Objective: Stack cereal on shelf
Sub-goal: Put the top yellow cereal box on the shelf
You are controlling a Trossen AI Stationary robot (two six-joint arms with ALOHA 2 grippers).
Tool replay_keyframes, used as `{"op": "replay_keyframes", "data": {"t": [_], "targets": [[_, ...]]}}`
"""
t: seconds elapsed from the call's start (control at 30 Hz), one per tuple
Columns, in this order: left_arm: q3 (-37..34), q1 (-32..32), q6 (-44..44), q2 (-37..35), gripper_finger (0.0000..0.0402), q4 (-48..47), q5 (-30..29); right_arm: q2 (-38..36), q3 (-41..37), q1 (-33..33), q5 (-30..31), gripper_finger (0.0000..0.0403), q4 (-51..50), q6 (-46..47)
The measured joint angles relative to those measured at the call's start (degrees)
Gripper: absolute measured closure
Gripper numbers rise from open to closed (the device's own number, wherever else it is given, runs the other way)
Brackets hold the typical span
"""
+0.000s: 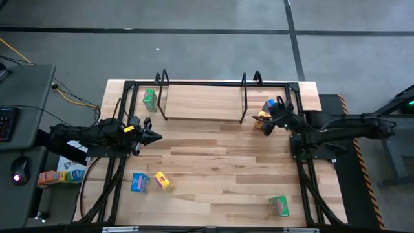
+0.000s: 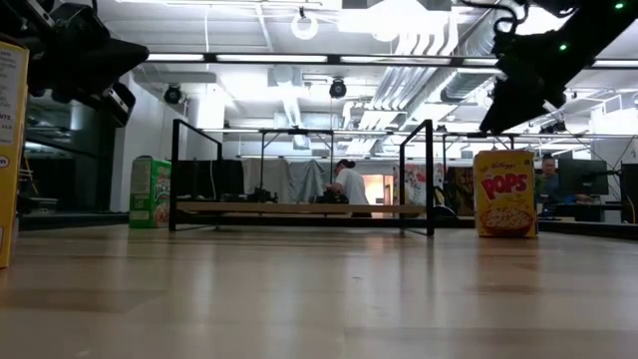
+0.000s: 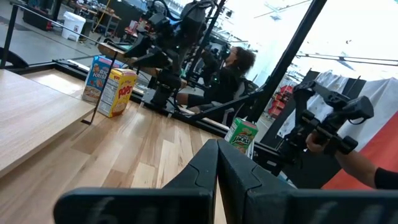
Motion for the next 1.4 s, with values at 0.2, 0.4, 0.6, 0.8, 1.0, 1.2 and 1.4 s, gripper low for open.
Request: {"op": "replay_keyframes", "data": {"t": [0.2, 0.4, 0.6, 0.8, 1.0, 1.2, 1.4], "targets": [[-0.01, 0.00, -0.01, 0.00, 0.0401, -0.02, 0.00, 5.47, 3.99, -6.40, -4.30, 0.0180, -0.24, -4.93], [-0.02, 0.00, 0.00, 0.00, 0.0401, -0.02, 0.00, 11.86, 8.32, -12.81, -11.84, 0.0180, -6.90, -7.31], [-0.02, 0.00, -0.02, 0.00, 0.0401, -0.02, 0.00, 17.58, 11.73, -15.26, -14.28, 0.0180, -10.54, -9.47], [-0.02, 0.00, 0.00, 0.00, 0.0401, -0.02, 0.00, 19.64, 14.88, -15.24, -17.24, 0.0180, -12.02, -12.73], [-0.02, 0.00, -0.01, 0.00, 0.0401, -0.01, 0.00, 19.44, 18.73, -15.24, -14.95, 0.0180, -13.42, -13.12], [0.00, 0.00, 0.00, 0.00, 0.0401, 0.00, 0.00, 19.42, 21.33, -15.20, -20.29, 0.0180, -19.07, -13.46], [-0.01, 0.00, 0.00, 0.00, 0.0401, 0.00, 0.00, 19.62, 21.29, -15.19, -21.23, 0.0180, -24.15, -11.91]]}}
